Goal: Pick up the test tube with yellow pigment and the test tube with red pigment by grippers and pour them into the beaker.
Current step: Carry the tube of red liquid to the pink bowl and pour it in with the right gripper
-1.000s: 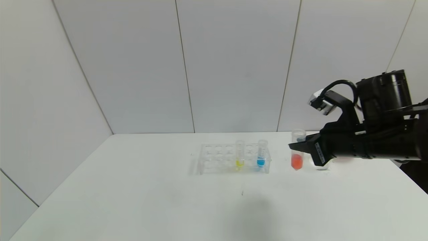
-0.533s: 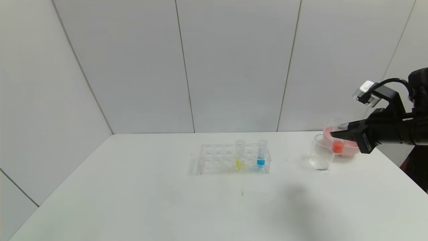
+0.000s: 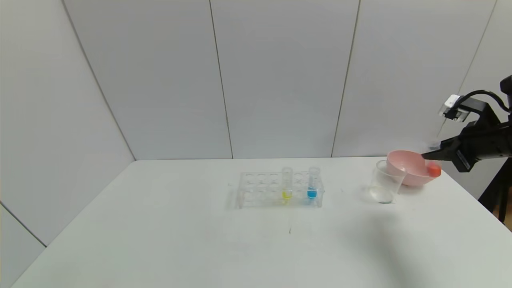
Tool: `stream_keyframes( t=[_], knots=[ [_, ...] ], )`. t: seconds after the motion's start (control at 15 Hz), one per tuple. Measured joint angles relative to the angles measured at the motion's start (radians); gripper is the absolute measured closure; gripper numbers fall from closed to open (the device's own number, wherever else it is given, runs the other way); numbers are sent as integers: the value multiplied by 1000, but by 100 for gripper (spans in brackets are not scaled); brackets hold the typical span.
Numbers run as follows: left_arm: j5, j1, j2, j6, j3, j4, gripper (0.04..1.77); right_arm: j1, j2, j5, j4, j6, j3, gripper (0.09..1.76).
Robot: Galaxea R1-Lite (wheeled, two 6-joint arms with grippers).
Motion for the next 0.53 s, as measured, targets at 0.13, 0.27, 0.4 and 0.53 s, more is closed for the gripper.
stream_keyframes(
  t=[0.13,0.27,0.4,0.53],
  knots=[
    [0,0,0,0,0,0,9,-37,59,-1,28,-89,-79,135],
    [0,0,0,0,0,0,9,-56,113,-9,61,-142,-156,135],
    [0,0,0,0,0,0,9,-64,163,-50,170,-193,-261,135],
    [0,0,0,0,0,0,9,-64,203,-109,305,-239,-365,135]
  ],
)
